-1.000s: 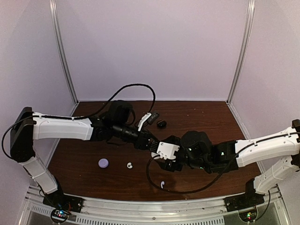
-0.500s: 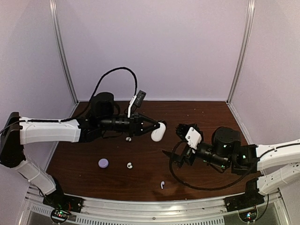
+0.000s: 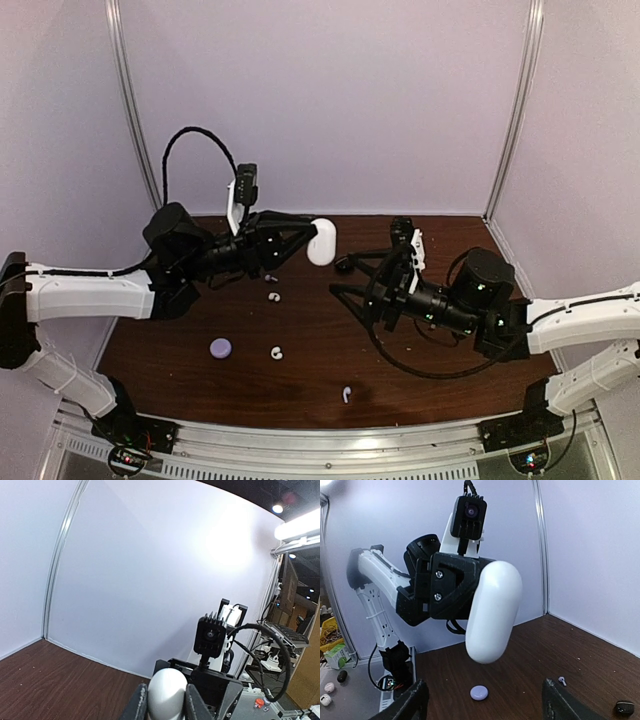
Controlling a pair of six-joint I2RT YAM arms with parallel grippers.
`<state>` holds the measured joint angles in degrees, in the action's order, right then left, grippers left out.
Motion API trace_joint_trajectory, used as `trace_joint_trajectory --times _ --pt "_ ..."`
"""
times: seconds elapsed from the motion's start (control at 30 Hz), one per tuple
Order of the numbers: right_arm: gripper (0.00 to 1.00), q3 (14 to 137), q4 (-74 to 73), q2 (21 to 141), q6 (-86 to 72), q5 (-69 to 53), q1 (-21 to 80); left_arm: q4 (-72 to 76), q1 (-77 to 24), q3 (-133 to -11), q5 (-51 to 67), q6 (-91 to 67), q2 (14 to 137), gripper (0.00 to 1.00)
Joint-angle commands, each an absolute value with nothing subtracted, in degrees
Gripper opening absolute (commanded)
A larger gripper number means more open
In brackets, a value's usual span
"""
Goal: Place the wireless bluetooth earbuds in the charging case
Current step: Pass from the left arm to the right
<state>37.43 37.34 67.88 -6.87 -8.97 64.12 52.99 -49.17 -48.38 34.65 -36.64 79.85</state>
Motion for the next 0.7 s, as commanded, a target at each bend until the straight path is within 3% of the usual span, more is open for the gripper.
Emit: trace_joint_trajectory --times 0.0,0.37,0.67 --pt "0.76 41.3 45.1 71.2 -12.5 -15.1 63.8 60.9 -49.2 -46.5 33.5 -37.2 77.0 0.07" --pt "0.61 47.4 51.8 79.5 -13.0 -16.3 63.8 62.8 -49.8 -44.5 32.8 -37.1 76.0 0.07" --pt "0.37 50.6 50.5 81.7 -11.1 -16.4 63.8 62.6 -49.8 -42.9 32.1 -37.3 75.2 0.07"
